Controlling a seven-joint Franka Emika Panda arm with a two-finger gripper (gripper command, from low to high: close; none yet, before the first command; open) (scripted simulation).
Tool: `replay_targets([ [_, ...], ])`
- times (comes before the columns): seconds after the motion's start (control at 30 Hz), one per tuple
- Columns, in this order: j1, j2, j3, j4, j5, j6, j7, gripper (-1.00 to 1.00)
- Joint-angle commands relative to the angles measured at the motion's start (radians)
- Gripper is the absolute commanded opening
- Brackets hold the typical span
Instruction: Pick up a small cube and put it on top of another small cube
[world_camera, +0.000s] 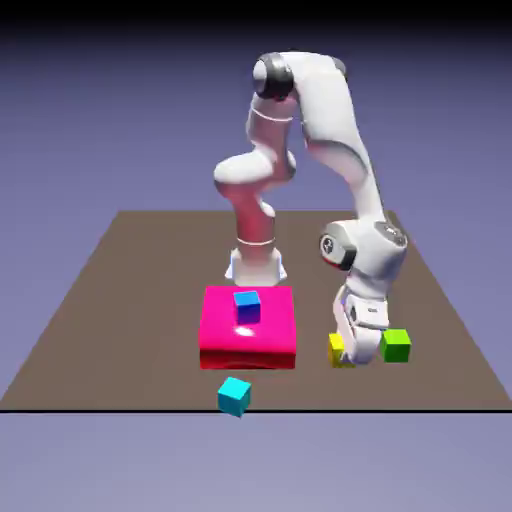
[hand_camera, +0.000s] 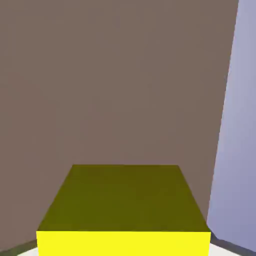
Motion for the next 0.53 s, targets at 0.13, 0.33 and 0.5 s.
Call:
replay_targets([
  [0.13,-0.169,0.024,-0.107,0.123,0.144,-0.159,0.149,-1.0],
  [0.33,-0.212,0.147,-0.069,0.091,0.193,-0.008,0.122,1.0],
  [0.5,-0.169,0.024,-0.107,0.123,0.144,-0.159,0.149,1.0],
])
